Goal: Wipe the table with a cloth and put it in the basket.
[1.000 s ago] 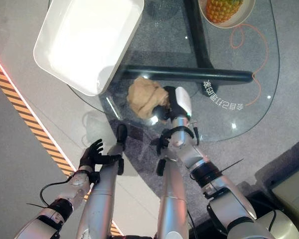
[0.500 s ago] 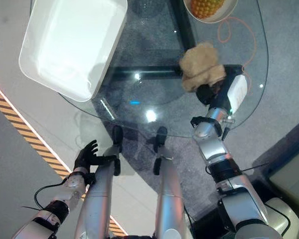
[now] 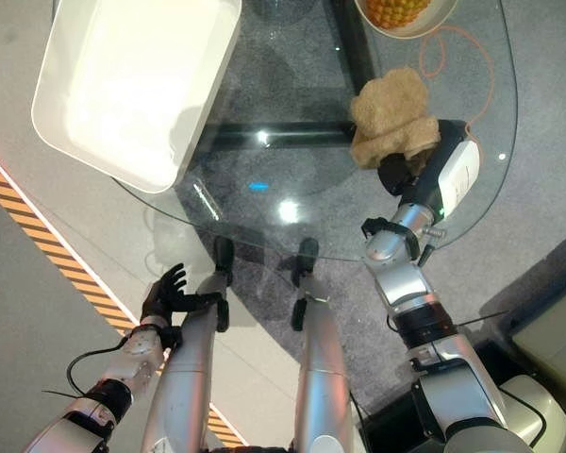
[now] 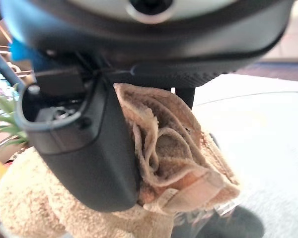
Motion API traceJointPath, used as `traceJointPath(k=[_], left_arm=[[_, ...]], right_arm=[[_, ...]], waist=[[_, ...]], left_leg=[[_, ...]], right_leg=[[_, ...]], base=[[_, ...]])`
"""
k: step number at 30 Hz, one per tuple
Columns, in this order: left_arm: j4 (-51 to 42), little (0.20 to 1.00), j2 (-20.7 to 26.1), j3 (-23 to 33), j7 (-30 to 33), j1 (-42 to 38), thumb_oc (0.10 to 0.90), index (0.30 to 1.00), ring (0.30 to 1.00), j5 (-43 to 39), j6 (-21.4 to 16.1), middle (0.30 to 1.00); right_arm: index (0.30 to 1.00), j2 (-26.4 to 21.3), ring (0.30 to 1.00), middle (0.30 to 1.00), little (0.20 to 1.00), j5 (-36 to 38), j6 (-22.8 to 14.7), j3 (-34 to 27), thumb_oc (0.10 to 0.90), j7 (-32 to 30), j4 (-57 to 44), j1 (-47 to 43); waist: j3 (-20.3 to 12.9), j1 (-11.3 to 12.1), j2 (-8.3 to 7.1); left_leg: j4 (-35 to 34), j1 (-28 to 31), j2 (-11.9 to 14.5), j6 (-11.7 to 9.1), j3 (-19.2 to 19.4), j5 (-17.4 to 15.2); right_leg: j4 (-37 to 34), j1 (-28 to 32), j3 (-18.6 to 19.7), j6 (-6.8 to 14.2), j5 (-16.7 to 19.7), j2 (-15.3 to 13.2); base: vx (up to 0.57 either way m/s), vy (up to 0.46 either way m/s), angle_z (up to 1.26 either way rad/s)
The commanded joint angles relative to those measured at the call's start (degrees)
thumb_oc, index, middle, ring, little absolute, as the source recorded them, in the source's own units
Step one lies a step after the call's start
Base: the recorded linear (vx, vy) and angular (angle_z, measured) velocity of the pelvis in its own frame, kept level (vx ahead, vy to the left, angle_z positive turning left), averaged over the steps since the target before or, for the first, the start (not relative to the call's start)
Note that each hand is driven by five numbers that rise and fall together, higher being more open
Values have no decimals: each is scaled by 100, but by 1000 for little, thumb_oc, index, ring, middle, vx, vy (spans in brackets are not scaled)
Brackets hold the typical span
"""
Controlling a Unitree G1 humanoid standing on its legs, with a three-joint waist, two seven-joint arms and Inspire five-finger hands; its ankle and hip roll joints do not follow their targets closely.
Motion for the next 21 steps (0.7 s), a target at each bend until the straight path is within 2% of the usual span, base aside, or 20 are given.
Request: traceJointPath(k=[1,4,5,7,9,10,15,21], left_arm=[[143,900,-324,-130,100,664,800,900,900,92,166,900],[142,900,-326,-139,68,634,800,900,900,122,149,900],[142,900,-326,-138,68,634,800,900,900,122,149,900],[165,900,-320,-146,27,628,800,900,900,172,135,900],[171,900,-317,-157,15,611,800,900,900,181,125,900],[206,900,-343,-221,-3,691,800,900,900,197,96,900],[240,900,-341,-280,-53,594,800,900,900,215,104,900],[252,900,-304,-318,-66,556,800,900,900,190,103,900]], right_arm=[[300,-298,300,300,200,-855,-343,12,100,497,-976,-238],[300,-163,300,300,200,-1125,-352,384,100,1286,-1073,-407],[300,-162,300,300,200,-1125,-351,385,100,1287,-1074,-408],[300,-42,300,300,200,-1125,-411,721,100,1821,-1004,-529],[300,12,300,300,200,-1147,-395,834,100,1925,-965,-579],[300,131,300,300,200,-1134,-426,1072,100,2276,-860,-576],[300,377,300,300,200,-1168,-266,1567,100,3037,-758,-828],[300,515,300,300,200,-1142,-87,1921,100,3453,-569,-851]], waist=[[-102,36,196],[-102,93,205],[-102,91,205],[-102,153,218],[-102,171,223],[-102,228,249],[-102,305,283],[-102,348,293]], left_leg=[[119,22,-234,267,110,-287],[91,-3,-253,253,88,-251],[90,-3,-254,253,87,-250],[60,17,-266,247,76,-236],[48,13,-268,245,78,-225],[87,222,-260,215,57,-416],[53,209,-281,195,60,-372],[7,224,-298,174,52,-335]], right_leg=[[-96,50,-305,30,146,181],[-108,36,-360,24,147,160],[-107,36,-361,24,146,160],[-110,61,-408,19,134,142],[-113,58,-422,17,134,134],[-32,250,-406,59,-58,140],[-46,248,-450,50,-59,119],[-78,262,-477,57,-36,111]], base=[[0,0,0],[0,0,0],[-8,-11,3],[-6,-13,5],[24,-2,7],[52,3,10],[8,6,7],[1,-1,2]])
